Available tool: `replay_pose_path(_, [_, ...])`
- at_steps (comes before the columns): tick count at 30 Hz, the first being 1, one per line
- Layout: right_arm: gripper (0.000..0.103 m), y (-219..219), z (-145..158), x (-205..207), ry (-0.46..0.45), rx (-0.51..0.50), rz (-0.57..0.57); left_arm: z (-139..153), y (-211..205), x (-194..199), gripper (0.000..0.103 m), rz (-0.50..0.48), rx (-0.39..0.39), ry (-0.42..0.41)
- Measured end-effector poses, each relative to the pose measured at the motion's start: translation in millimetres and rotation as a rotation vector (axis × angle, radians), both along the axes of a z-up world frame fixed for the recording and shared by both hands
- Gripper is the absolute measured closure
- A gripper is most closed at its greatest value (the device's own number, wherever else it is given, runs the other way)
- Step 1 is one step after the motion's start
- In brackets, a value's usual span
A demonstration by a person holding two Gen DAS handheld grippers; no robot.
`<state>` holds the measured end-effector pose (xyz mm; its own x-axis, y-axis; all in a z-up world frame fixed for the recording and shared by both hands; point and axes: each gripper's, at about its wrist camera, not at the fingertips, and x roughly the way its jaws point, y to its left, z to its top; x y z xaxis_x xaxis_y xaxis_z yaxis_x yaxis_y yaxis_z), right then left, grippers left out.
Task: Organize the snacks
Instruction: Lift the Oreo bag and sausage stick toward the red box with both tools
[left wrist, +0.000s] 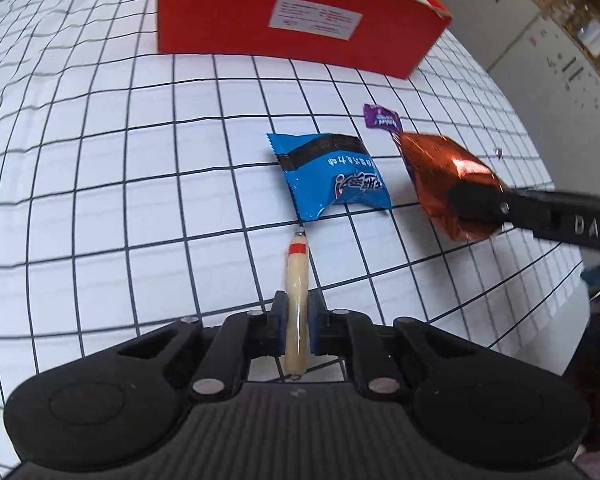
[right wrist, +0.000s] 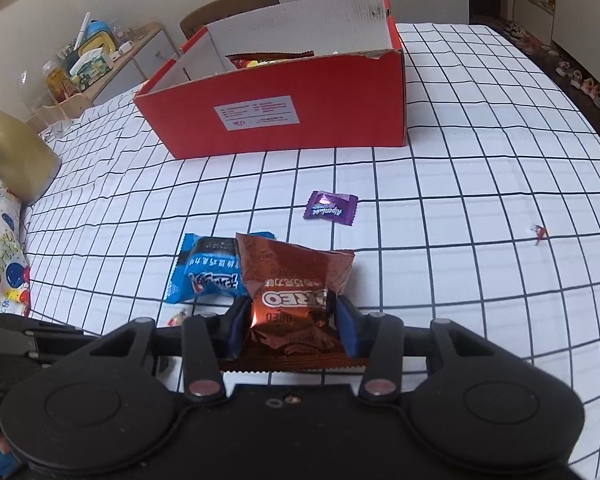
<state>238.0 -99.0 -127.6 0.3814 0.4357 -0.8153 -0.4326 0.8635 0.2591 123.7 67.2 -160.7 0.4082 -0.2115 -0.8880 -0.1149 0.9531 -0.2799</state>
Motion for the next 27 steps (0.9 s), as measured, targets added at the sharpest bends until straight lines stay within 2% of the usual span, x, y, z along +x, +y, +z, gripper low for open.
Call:
replay_pose_path(12, [0.059, -8, 16, -24, -0.045, -0.004, 0.009, 24, 18, -21, 0.093, 0.118, -0.106, -0.043])
replay_pose_path(18, [0.06, -8, 25, -32, -0.072, -0.001, 0.001, 45, 21, -26, 0.093, 0.147, -0.117, -0.097])
replay_pose_path(27, [0.06, -6, 52, -30, -0.148, 0.024, -0.007, 78, 17, -13, 0.093, 0.129, -0.099, -0.179])
